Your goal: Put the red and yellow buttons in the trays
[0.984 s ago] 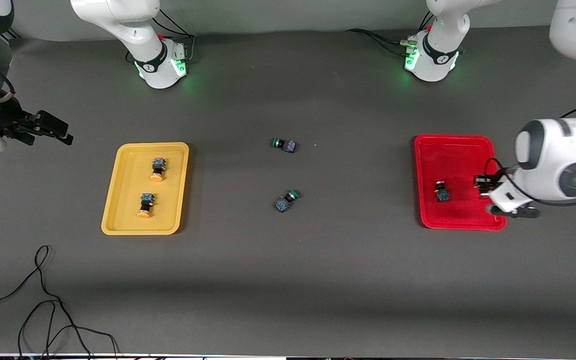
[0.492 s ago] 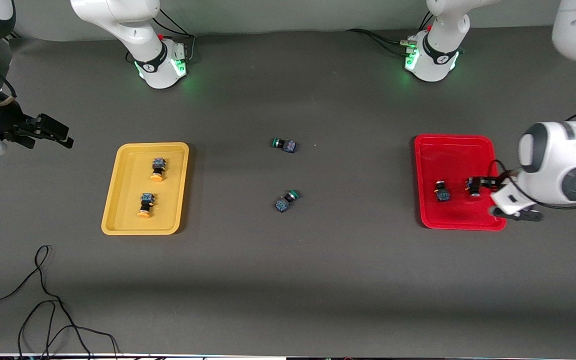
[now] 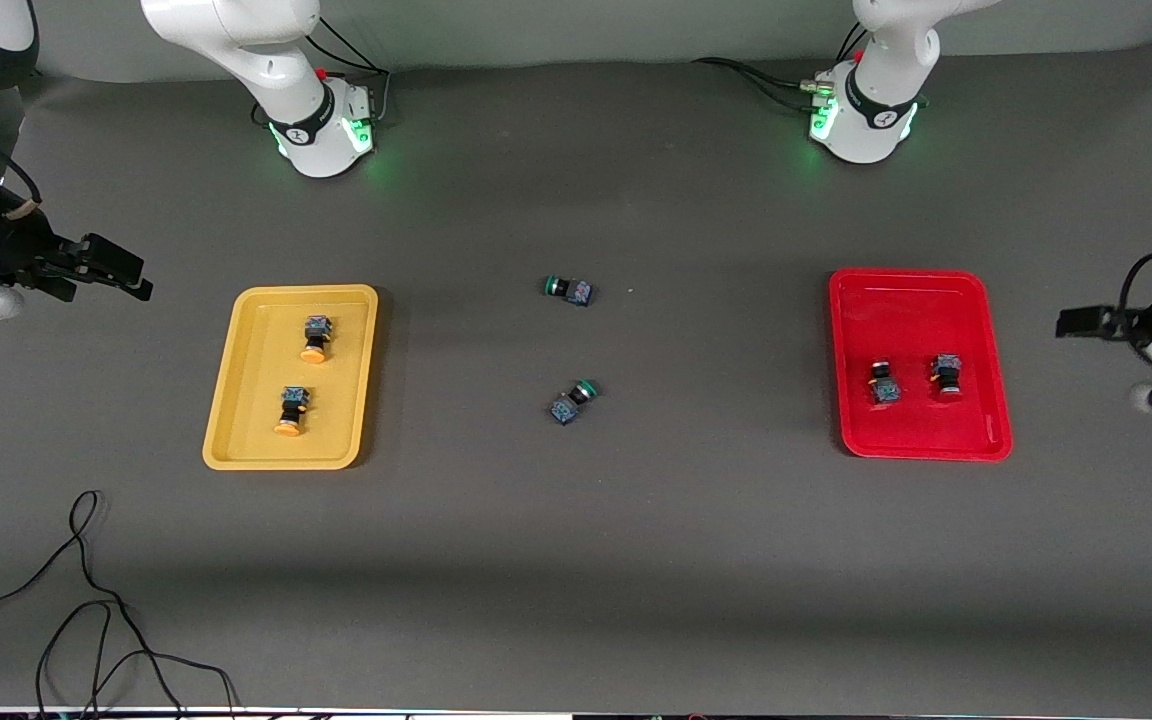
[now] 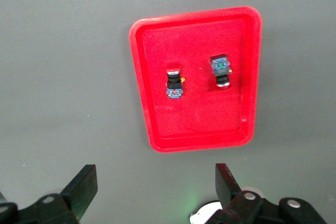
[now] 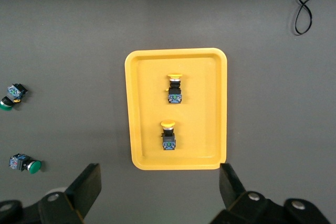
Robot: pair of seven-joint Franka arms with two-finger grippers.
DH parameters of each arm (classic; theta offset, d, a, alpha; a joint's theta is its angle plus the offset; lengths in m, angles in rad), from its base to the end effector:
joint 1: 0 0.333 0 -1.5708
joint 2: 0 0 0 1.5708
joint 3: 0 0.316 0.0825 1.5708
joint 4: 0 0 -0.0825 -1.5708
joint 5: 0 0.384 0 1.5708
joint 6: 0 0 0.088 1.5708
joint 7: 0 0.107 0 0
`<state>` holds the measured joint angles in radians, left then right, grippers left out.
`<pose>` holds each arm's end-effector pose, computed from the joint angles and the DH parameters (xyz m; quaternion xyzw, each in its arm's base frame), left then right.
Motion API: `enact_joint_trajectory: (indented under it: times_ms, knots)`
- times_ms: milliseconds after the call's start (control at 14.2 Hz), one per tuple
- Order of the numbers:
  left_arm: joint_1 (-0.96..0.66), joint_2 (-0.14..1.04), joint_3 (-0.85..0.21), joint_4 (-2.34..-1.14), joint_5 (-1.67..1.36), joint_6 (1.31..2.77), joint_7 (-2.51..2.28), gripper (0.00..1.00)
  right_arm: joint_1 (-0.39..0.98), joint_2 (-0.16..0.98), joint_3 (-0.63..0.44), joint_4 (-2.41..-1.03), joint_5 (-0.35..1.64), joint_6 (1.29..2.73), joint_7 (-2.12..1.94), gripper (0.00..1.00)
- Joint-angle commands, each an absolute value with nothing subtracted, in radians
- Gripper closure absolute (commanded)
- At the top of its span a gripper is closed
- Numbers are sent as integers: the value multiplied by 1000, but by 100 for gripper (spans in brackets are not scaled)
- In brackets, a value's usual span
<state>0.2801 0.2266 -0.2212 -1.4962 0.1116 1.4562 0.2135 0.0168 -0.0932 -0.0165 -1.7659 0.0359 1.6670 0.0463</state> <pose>0.5966 0.0608 0.5224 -0.9880 0.0779 0.1331 0.0130 0.5305 0.0033 0.5909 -0.9995 0.0247 0.0033 0.0186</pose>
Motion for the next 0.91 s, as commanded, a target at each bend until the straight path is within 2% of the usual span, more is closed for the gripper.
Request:
enact_joint_trajectory:
  times_ms: [0,281,844]
  knots:
    - [233,137,-212,-1528,40,1443,216,0,20,-86,-8,-1753,-3,1669,28,0]
    - [39,69,-86,-1569,23,1459,126,0,18,-84,-9,-1752,9,1671,29,0]
    - [21,49,-84,-1563,14,1471,80,0,17,-71,-11,-1743,9,1677,28,0]
